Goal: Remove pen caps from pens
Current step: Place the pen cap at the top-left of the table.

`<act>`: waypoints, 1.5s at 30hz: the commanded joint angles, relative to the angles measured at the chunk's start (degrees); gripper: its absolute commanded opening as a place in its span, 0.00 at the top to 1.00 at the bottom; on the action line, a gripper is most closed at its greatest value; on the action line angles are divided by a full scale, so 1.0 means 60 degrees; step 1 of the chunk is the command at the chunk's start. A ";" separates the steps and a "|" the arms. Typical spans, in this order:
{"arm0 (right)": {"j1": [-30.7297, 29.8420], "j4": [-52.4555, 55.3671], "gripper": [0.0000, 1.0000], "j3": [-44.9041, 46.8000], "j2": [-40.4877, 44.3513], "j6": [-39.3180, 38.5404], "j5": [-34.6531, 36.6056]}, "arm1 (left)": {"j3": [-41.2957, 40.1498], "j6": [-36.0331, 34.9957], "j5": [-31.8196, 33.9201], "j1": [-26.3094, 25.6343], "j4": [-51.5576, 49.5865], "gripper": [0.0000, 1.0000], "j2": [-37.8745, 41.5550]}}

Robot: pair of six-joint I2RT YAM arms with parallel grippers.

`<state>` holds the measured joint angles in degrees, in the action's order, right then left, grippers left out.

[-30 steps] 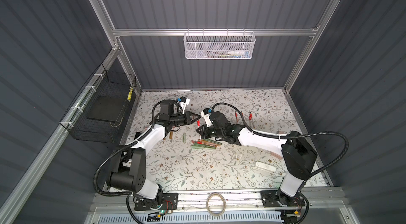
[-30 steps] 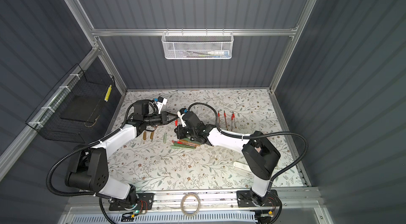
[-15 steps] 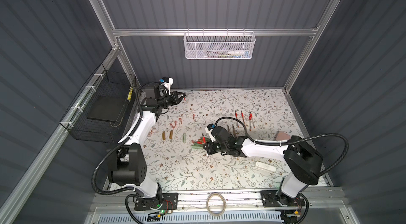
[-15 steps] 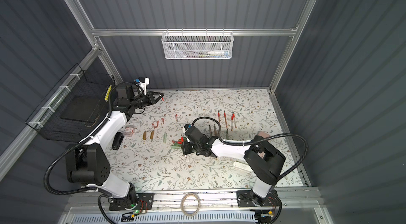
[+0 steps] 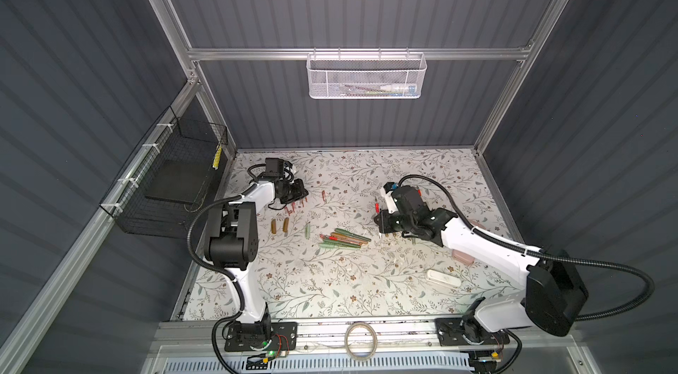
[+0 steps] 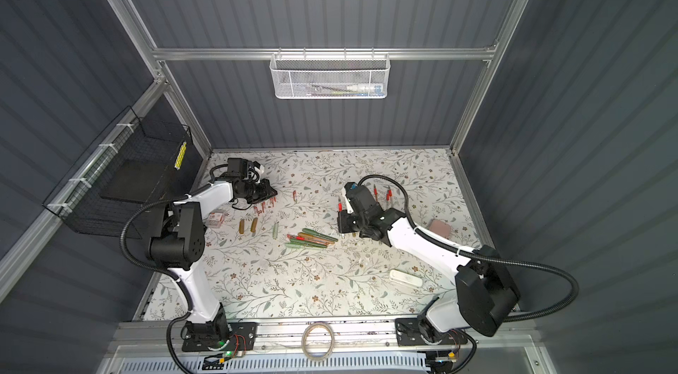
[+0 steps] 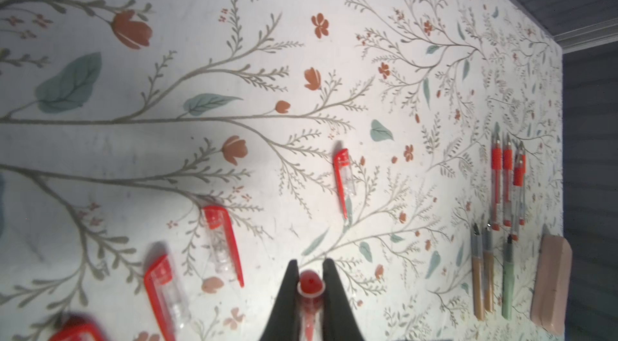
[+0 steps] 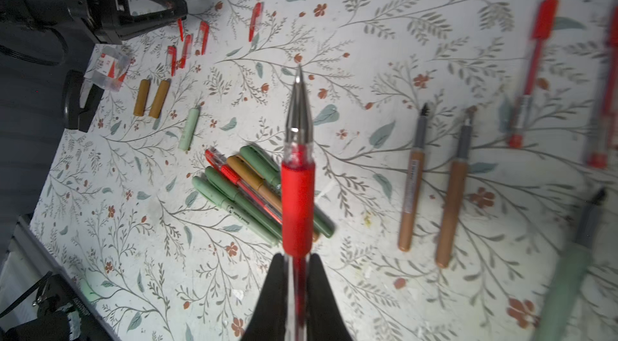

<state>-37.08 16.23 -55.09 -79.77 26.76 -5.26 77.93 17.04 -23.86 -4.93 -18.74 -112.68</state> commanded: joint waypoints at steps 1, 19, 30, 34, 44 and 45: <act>0.0608 0.0825 1.00 0.0034 0.0320 -0.0533 -0.0480 | 0.1126 -0.0358 0.0013 -0.0111 -0.0659 1.00 -0.0552; 0.3260 0.3046 1.00 -0.3431 -0.3128 -0.2280 -0.1423 | 0.2584 -0.0040 0.0418 -0.0263 -0.1723 0.93 -0.2191; 0.3927 0.4025 1.00 -0.5437 -0.4960 -0.3154 -0.1016 | 0.2287 -0.0129 0.0748 -0.0365 -0.1762 0.63 -0.0982; 0.4094 0.4062 1.00 -0.5892 -0.5433 -0.3157 -0.0918 | 0.1648 -0.0104 0.0746 -0.0394 -0.1483 0.58 0.0148; 0.4102 0.4779 1.00 -0.7951 -0.7232 -0.3162 -0.0933 | -0.1772 -0.0836 0.1090 -0.0365 0.0344 0.40 0.4176; 0.4100 0.4832 0.99 -0.8058 -0.7356 -0.3173 -0.0884 | -0.2058 -0.0994 0.1101 -0.0351 0.0512 0.36 0.4534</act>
<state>-12.40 42.06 -101.23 -121.80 8.47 -10.70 69.41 14.44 -18.20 -7.09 -19.77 -90.17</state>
